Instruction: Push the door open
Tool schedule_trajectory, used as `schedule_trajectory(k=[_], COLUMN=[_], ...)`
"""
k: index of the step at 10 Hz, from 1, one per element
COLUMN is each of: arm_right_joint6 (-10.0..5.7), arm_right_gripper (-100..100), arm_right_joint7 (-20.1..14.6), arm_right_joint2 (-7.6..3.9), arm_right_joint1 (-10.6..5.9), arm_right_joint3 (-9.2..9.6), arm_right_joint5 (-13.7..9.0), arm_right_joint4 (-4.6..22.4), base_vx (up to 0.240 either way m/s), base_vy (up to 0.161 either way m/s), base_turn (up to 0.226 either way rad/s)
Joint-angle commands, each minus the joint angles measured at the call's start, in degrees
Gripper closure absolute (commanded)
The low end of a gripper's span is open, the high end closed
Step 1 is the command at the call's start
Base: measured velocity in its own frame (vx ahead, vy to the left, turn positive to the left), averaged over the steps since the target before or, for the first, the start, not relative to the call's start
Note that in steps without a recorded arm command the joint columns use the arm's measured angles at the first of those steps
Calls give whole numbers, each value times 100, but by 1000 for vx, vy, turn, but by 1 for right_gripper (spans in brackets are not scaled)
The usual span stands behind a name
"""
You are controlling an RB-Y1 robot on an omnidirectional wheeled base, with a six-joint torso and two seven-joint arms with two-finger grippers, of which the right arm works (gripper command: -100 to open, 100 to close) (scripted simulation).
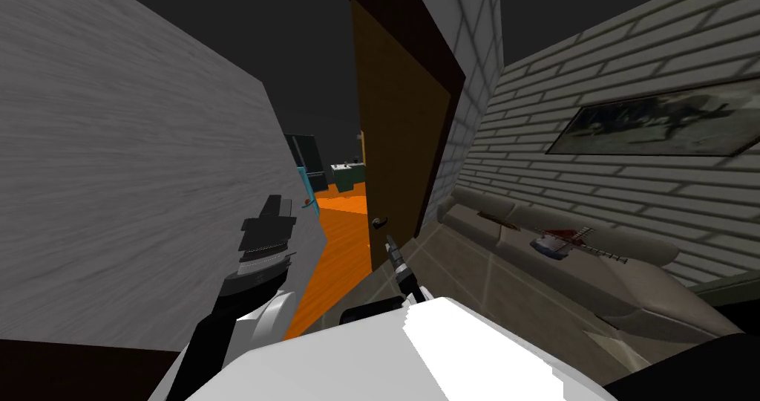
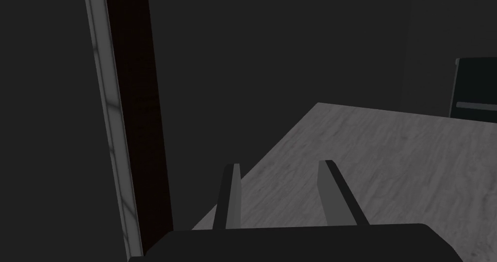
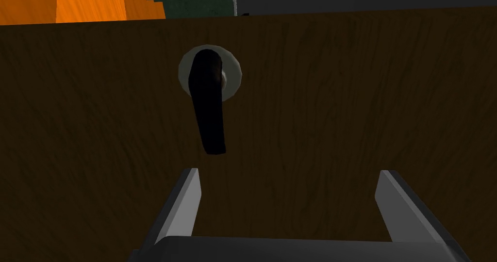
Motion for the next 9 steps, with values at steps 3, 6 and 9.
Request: schedule_trajectory(k=[3,6,9], arm_right_joint6=[-189,-311,-380], arm_right_gripper=[-100,-100,-100], arm_right_joint7=[-50,-79,-81], arm_right_joint2=[-24,-22,-11], arm_right_joint1=[-158,-274,-338], arm_right_joint3=[221,351,340], arm_right_joint5=[43,69,63], arm_right_joint4=[608,1011,1175], base_vx=[79,83,74], base_vy=[-147,-154,-66], base_turn=[123,85,45])
